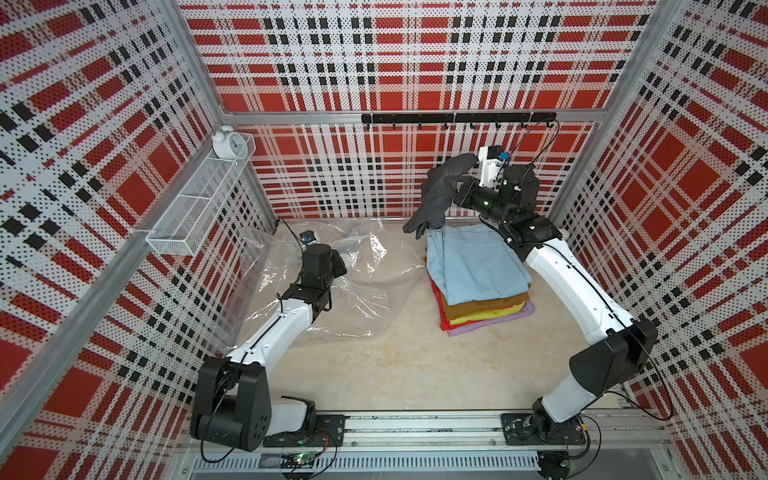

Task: Take the trousers out of the vacuum bag
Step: Place the trousers at the center of the board.

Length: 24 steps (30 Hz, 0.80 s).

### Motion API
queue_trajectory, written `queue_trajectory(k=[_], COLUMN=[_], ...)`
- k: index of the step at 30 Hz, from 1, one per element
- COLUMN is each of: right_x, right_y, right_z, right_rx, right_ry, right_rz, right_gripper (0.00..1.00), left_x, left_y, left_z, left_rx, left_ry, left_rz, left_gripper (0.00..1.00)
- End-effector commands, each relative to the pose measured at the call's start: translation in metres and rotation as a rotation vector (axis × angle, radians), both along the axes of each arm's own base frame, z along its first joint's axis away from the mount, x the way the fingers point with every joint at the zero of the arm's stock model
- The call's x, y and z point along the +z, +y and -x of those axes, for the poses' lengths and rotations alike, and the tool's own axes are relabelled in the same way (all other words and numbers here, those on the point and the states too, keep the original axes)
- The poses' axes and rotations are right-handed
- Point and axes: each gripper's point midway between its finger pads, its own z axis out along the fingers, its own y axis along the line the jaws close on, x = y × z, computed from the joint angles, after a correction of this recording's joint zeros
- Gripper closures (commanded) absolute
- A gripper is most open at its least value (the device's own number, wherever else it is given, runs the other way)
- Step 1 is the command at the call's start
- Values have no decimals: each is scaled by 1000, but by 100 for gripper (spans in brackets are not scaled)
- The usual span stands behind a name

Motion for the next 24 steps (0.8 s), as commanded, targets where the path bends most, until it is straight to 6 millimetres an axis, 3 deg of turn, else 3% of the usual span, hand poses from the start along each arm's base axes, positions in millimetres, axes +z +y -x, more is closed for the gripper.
queue_trajectory(k=[1, 9, 17, 24], right_x=[44, -5, -26, -95], right_y=[-30, -74, -108, -125], right_z=[9, 30, 58, 74], right_rx=[-101, -289, -417, -474], right_ry=[-151, -83, -49, 92], right_rz=[-69, 11, 108, 144], right_gripper=[100, 100, 100, 100], left_x=[5, 3, 2, 4], left_y=[1, 1, -3, -6], left_z=[-3, -3, -5, -4], left_rx=[1, 0, -13, -20], left_ry=[-10, -5, 0, -3], left_rz=[-13, -18, -14, -22], left_gripper=[100, 100, 100, 100])
